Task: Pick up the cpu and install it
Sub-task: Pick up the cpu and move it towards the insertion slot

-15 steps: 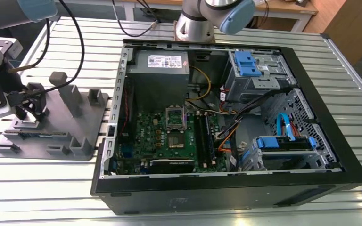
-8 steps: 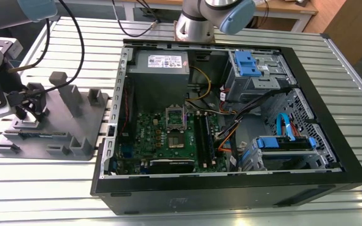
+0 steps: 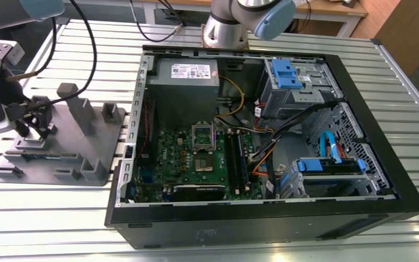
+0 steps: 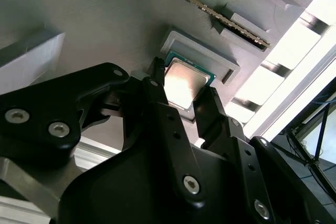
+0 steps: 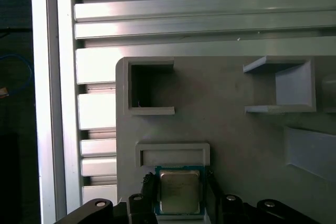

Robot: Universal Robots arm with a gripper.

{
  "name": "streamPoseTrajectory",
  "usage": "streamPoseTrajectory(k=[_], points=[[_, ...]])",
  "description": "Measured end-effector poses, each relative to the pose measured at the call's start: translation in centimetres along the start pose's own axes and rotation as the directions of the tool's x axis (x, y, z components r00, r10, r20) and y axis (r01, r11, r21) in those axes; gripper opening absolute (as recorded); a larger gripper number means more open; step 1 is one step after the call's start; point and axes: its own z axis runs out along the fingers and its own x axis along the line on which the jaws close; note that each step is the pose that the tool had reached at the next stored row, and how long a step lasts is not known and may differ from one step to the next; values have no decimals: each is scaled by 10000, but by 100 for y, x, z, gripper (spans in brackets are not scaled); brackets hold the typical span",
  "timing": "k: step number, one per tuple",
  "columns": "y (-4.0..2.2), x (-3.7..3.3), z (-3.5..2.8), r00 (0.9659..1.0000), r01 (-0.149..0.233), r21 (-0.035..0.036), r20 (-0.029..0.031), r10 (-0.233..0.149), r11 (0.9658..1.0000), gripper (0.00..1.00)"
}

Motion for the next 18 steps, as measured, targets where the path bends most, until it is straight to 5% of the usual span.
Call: streamPoseTrajectory(k=[7,18], points=[[-1,1,-1,9982,602,-6,-23,-602,9982,47],[18,50,24,9978,659,-8,-22,-660,9978,47]])
